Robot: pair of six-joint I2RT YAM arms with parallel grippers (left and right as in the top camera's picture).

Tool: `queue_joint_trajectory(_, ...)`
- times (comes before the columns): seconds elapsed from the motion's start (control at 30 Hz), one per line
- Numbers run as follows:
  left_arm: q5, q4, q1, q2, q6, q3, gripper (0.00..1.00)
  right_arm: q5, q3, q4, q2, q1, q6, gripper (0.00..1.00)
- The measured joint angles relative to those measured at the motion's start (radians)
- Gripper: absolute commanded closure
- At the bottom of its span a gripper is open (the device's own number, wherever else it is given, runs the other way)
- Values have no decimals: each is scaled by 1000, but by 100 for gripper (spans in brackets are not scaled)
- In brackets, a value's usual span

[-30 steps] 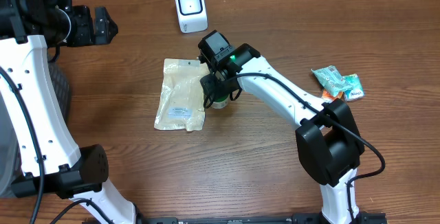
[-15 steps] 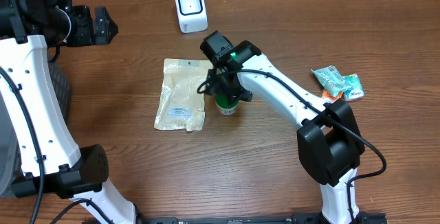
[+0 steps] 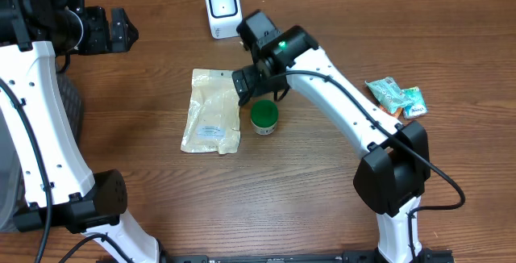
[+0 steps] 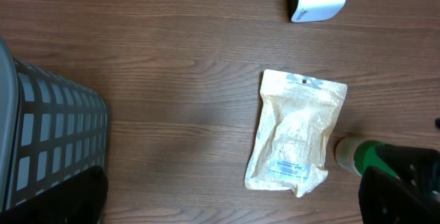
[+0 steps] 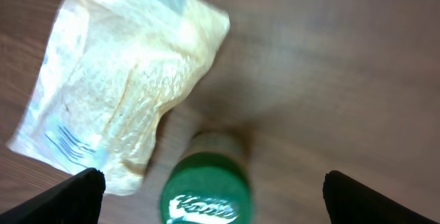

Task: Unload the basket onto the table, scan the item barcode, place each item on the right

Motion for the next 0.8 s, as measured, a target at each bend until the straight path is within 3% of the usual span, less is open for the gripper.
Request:
queue_joint_trajectory(0.2,0,0,0,0,0,0,0,-43,-17,-63,0,-1,-310,0)
queue_joint_trajectory(0.33,0,0,0,0,0,0,1,-82,-84,-69,0,-1,-432,0)
queue_joint_trajectory(0.8,0,0,0,0,0,0,0,-132,-206,37,0,-1,-540,1)
